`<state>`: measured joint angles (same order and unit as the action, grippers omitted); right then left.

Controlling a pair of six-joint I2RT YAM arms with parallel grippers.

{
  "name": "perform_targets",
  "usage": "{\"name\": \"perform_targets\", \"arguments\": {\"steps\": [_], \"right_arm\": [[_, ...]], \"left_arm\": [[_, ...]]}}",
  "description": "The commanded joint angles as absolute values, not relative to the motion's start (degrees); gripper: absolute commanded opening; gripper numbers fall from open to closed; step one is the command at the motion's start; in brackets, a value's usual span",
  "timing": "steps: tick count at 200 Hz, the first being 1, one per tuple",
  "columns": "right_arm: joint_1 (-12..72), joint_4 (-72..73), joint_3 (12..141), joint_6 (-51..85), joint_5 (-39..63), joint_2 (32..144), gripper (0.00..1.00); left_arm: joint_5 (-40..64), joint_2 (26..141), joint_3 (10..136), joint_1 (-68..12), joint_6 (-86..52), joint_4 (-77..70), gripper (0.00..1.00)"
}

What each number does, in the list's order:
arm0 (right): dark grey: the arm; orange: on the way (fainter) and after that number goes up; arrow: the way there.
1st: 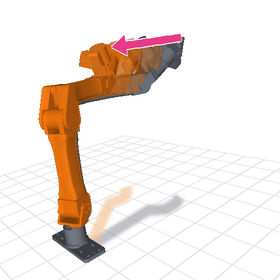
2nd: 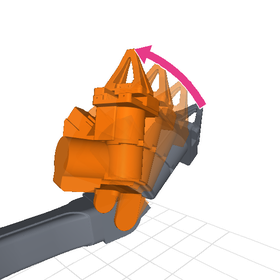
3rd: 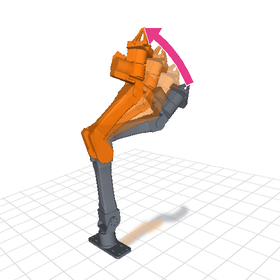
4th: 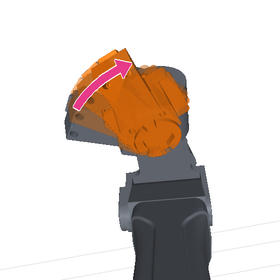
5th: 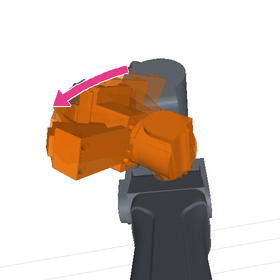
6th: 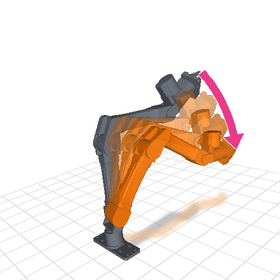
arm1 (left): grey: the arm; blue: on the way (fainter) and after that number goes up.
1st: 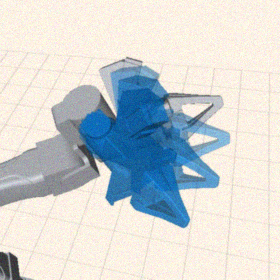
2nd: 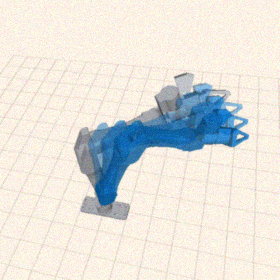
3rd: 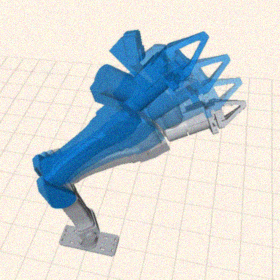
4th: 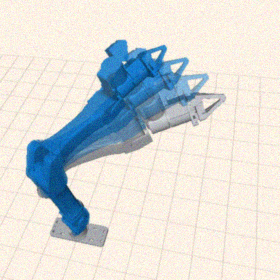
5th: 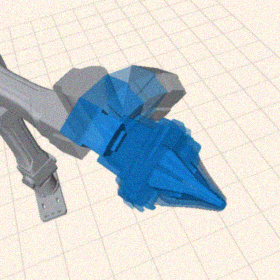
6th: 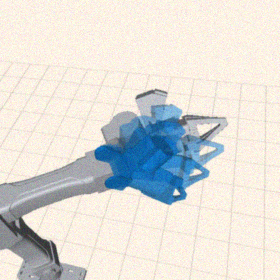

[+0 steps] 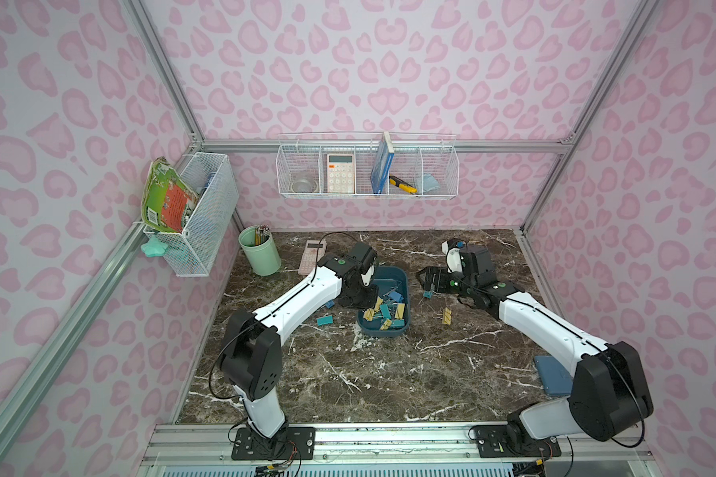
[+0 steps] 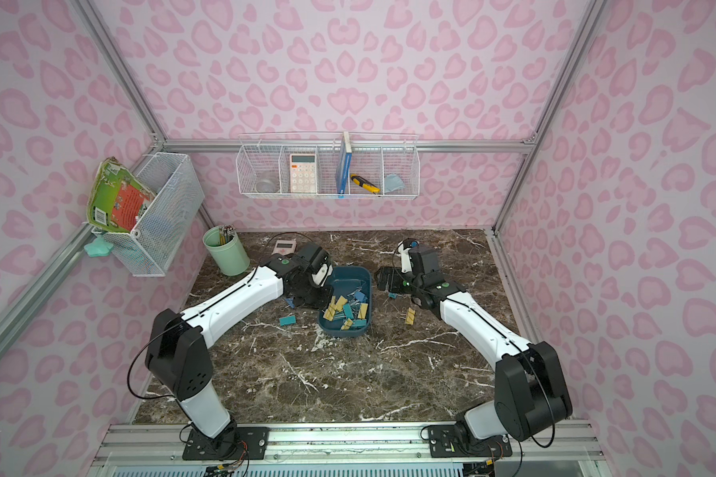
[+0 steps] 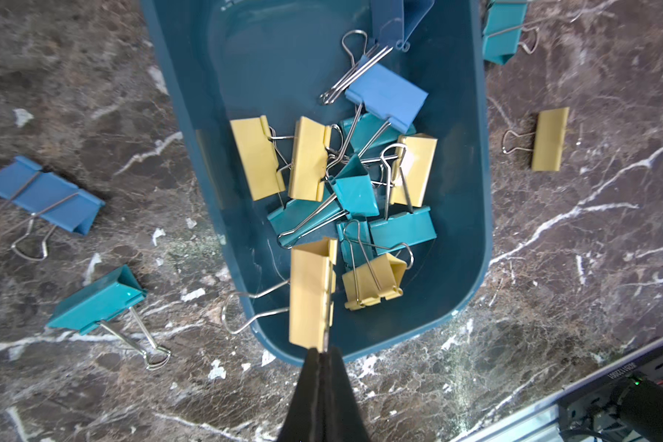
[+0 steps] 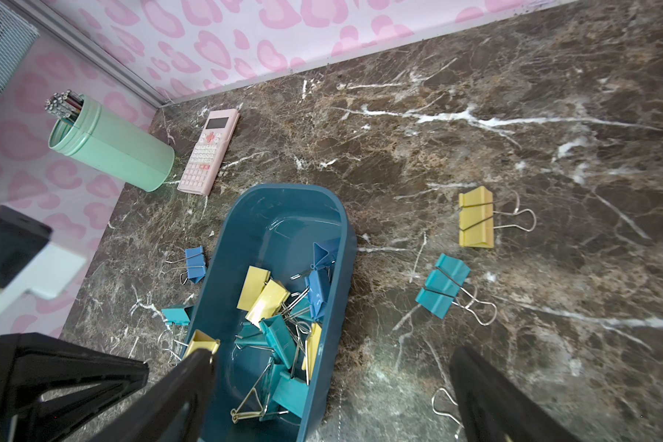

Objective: Take out the binder clips from the storage box
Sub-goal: Pick up the binder clip from the storage box, then place the binder clip at the center of the board.

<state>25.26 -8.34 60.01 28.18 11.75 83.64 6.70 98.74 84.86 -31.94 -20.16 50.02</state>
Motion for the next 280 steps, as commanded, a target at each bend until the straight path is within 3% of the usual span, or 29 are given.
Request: {"name": "perform_targets", "arguments": {"steps": [1, 94, 145, 200, 236, 259, 280], "right_arm": [[26.81, -7.84, 61.98, 27.25, 11.21, 84.96, 0.99], [34.99, -8.52, 69.65, 26.08, 10.33, 93.22, 0.99], [37.28, -10.74, 71.12, 24.98, 9.46, 94.8, 0.99], [41.69, -16.88, 71.12, 23.34, 6.11, 95.79, 0.95], [44.22, -20.33, 69.33, 24.35, 5.81, 95.69, 0.86], [45.29, -21.12, 67.97, 25.04, 5.78, 95.89, 0.82], [45.24, -20.65, 67.69, 25.46, 5.8, 96.96, 0.7]], "left_arm": [[3.08, 94.7, 81.86, -31.14, -23.39, 50.06, 0.0], [3.74, 72.17, 57.61, -22.32, -38.29, 48.21, 0.0], [6.77, 70.42, 48.39, -22.32, -44.99, 44.99, 0.0], [5.55, 75.76, 47.29, -22.31, -46.28, 44.25, 0.0], [4.71, 75.29, 47.47, -22.32, -46.34, 45.04, 0.21], [3.74, 74.25, 48.67, -22.28, -46.57, 45.98, 0.42], [2.78, 72.64, 50.12, -22.26, -46.3, 47.18, 0.61]]}}
